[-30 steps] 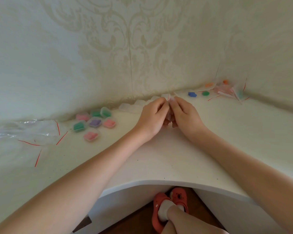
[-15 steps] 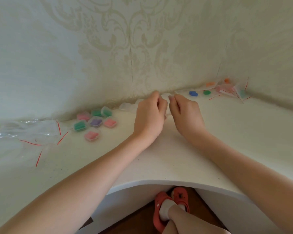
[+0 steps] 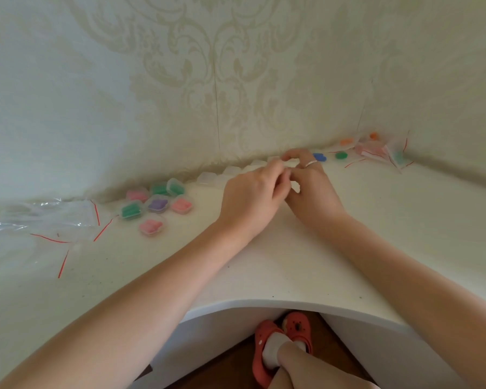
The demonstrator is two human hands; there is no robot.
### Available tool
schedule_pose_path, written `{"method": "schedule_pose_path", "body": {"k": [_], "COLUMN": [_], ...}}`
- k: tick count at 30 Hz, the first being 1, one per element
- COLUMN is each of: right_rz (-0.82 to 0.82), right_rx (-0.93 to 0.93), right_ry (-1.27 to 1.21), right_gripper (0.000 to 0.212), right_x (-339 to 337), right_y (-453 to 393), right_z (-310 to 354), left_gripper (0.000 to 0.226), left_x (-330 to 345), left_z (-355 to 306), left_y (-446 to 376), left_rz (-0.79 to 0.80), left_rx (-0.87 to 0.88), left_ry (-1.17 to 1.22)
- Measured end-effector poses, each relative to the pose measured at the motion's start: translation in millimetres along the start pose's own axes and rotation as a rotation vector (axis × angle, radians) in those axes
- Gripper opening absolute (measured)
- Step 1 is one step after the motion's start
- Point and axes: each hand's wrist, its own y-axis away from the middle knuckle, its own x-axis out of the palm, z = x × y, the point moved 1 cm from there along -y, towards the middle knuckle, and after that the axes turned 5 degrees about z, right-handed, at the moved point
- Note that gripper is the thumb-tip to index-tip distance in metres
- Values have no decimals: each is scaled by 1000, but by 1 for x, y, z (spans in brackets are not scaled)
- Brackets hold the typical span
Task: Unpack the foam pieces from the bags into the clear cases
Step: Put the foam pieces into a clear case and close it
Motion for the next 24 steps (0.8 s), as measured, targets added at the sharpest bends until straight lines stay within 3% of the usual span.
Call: {"method": "schedule_pose_path", "body": {"k": [3, 5, 6, 8, 10, 13, 15, 18, 24], "right_rz": [15, 23, 49, 108, 131, 158, 162, 148, 73], "right_rx": [39, 28, 47, 100, 110, 93, 68, 64, 119], "right_ry": [-193, -283, -302, -303, -319, -434, -453, -449, -421], "right_gripper": [23, 23, 25, 50, 63, 56, 49, 44, 33], "right_x": [2, 2, 3, 1, -2, -3, -1, 0, 3], "right_y": [1, 2, 1, -1, -2, 0, 0, 0, 1], "right_z": [-1, 1, 1, -2, -4, -4, -5, -3, -2], "left_gripper": [26, 25, 26, 30, 28, 20, 21, 27, 27], "left_x": [1, 0, -1, -2, -3, -3, 0, 1, 8], "left_z": [-6, -6, -6, -2, 5, 23, 29, 26, 25], "left_y": [0, 0, -1, -3, -7, -12, -13, -14, -8], "left_rz": [-36, -31, -10, 9, -83, -117, -58, -30, -9], "left_rx": [149, 140, 67, -178, -429, -777, -883, -893, -835], "left_ry": [-39, 38, 123, 360, 555, 752, 928, 1034, 877]}}
